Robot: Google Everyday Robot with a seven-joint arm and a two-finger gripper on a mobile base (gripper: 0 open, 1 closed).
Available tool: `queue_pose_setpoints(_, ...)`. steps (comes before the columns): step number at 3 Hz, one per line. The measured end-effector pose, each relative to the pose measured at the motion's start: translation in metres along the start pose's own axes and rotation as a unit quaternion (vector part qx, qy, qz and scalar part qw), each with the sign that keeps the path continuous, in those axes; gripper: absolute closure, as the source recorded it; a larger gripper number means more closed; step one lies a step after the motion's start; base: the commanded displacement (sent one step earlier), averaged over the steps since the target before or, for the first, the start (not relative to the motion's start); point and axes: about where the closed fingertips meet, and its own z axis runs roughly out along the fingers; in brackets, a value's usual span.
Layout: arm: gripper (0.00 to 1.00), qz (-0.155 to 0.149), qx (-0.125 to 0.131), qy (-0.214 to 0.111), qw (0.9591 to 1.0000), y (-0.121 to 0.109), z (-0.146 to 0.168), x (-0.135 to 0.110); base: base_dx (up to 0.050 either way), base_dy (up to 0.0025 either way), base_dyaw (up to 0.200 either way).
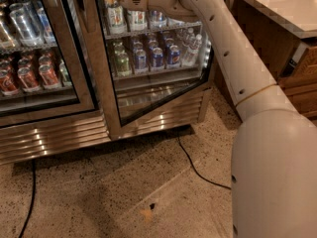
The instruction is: Open right fridge door
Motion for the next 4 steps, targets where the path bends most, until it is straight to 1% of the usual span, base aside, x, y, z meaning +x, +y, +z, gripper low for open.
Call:
queue_pose_setpoints(1,0.81,0.0,0.0,0.0,1.0,-0.003,-0.0028,-0.0001,0.0,0.0,0.0)
queue_pose_setpoints(2,0.58,-0.002,-0.007,0.002,1.0,-0.0083,-0.0021,0.0073,0.0,0.0,0.0)
queue_pose_setpoints(3,0.34,-0.006,-0.026,-0.009,0.9996,-0.005,0.0032,0.0031,0.0,0.0,0.0)
queue_pose_setpoints(4,0.11,-0.006,-0.026,-0.009,0.9996,-0.0094,-0.0011,0.0027,0.0,0.0,0.0)
